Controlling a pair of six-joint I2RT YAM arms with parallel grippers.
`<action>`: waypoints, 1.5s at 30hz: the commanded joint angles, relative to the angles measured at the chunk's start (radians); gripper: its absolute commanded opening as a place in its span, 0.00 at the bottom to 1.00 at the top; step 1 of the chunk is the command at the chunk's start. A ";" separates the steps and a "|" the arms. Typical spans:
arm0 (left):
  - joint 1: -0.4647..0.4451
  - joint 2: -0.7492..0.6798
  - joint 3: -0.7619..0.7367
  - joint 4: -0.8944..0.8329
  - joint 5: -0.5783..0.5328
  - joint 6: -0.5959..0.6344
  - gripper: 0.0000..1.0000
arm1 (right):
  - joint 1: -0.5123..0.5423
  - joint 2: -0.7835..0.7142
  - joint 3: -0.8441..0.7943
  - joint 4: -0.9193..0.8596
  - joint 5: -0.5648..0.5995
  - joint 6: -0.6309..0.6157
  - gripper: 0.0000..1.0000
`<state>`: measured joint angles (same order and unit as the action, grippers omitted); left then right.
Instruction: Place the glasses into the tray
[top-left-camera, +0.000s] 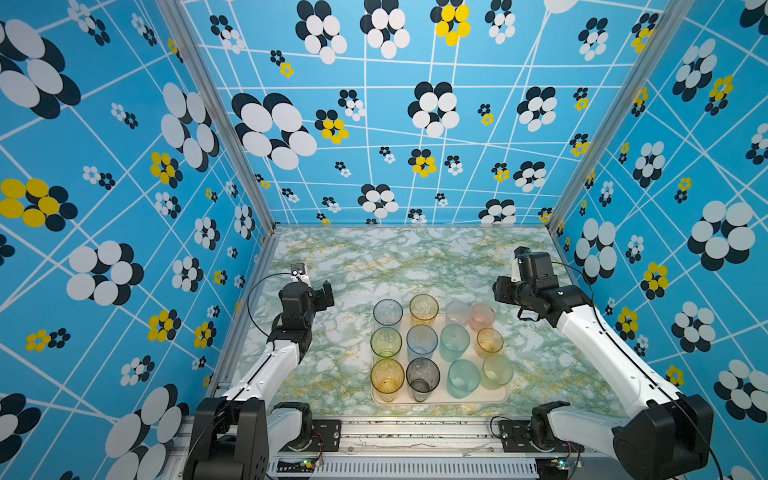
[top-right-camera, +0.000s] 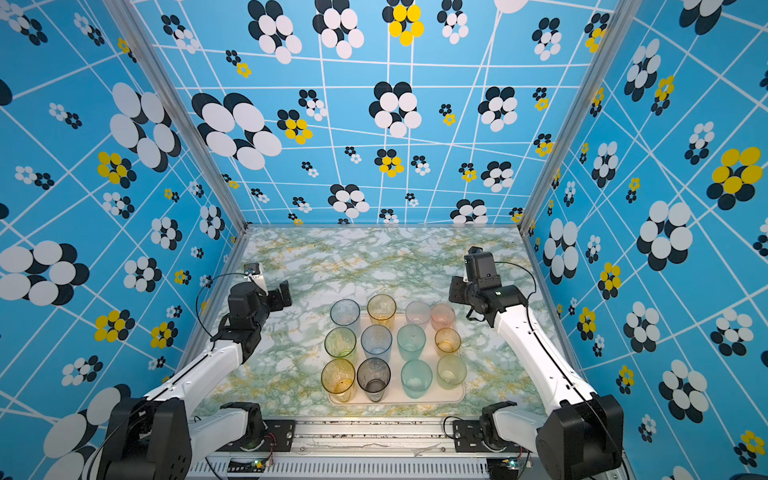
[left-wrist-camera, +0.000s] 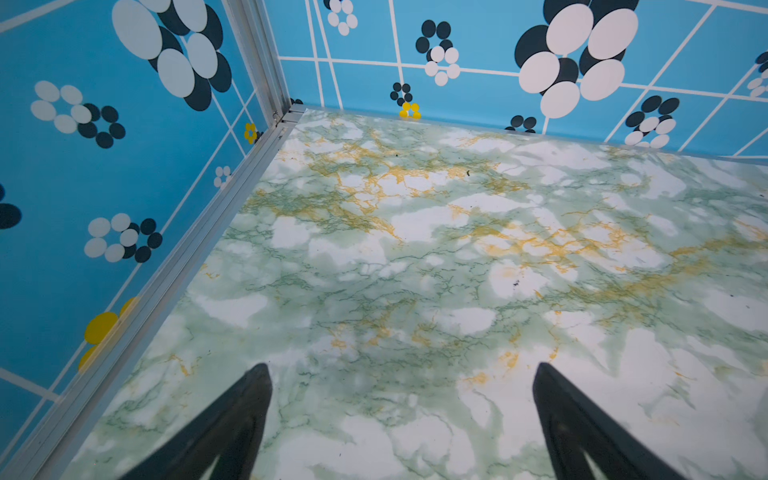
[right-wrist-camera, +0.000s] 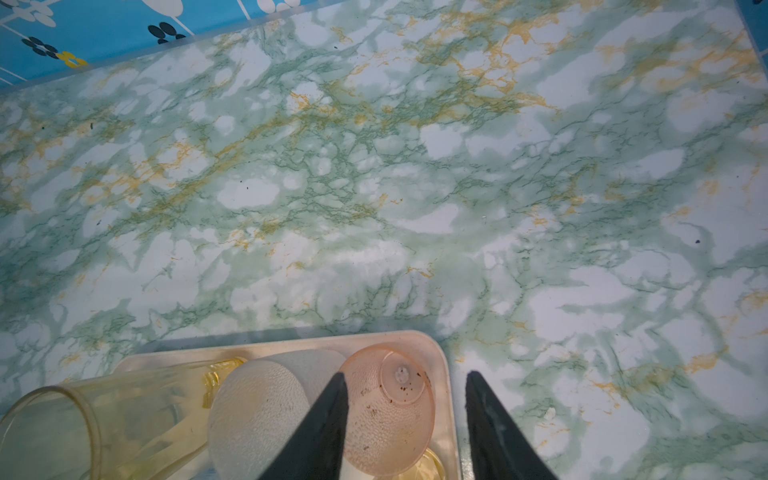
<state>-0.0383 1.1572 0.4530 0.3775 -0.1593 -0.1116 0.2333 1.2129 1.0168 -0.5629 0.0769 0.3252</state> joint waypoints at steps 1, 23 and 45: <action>0.009 0.004 -0.080 0.213 -0.067 0.024 0.99 | -0.009 0.003 -0.007 0.021 0.020 -0.021 0.49; -0.065 0.412 -0.194 0.812 -0.039 0.156 0.99 | -0.023 0.014 -0.055 0.112 0.066 -0.037 0.50; -0.076 0.395 -0.171 0.736 -0.010 0.171 0.99 | -0.224 0.061 -0.569 1.080 0.219 -0.178 0.50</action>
<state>-0.1173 1.5585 0.2890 1.0920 -0.1825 0.0463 0.0639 1.2518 0.4839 0.2939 0.3386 0.1188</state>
